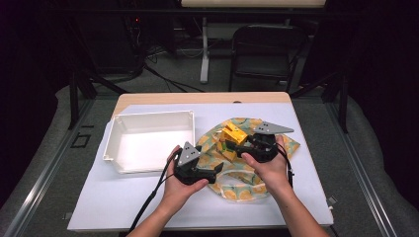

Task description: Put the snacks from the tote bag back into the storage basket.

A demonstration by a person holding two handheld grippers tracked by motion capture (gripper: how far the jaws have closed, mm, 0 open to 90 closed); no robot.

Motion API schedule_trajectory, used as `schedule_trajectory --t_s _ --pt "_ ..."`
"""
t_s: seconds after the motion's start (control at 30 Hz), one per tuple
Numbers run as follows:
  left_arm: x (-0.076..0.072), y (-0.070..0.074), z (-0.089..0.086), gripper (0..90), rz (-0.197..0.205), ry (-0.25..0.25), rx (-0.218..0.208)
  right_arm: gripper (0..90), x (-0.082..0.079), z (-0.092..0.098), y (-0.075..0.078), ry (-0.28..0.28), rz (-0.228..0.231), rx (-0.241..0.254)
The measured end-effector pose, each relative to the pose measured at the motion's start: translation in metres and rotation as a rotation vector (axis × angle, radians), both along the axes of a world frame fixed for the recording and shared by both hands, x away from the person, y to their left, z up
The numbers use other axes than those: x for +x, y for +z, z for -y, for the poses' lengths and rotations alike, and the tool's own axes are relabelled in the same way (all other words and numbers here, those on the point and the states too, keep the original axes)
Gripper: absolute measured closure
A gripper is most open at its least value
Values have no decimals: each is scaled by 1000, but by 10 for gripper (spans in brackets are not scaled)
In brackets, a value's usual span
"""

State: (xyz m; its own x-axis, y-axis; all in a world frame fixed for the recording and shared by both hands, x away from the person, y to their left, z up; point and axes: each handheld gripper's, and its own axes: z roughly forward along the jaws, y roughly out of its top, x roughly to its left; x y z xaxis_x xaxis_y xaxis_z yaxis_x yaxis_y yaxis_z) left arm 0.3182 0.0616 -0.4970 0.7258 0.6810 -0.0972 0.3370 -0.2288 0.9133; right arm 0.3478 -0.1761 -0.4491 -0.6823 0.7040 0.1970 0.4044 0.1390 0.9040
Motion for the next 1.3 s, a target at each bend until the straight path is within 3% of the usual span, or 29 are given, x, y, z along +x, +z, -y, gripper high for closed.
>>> schedule_trajectory --t_s 0.47,0.73,0.97,1.3 --pt "-5 -4 11 84 17 -31 21 499 -14 -28 -3 44 -21 16" --pt "-8 -5 14 140 25 17 39 499 -19 -39 -5 67 -28 5" --pt "-8 -4 13 212 28 46 28 499 -22 -44 -7 72 -34 -4" --pt "-13 -2 14 273 35 64 54 487 -23 -46 -8 75 -33 -9"
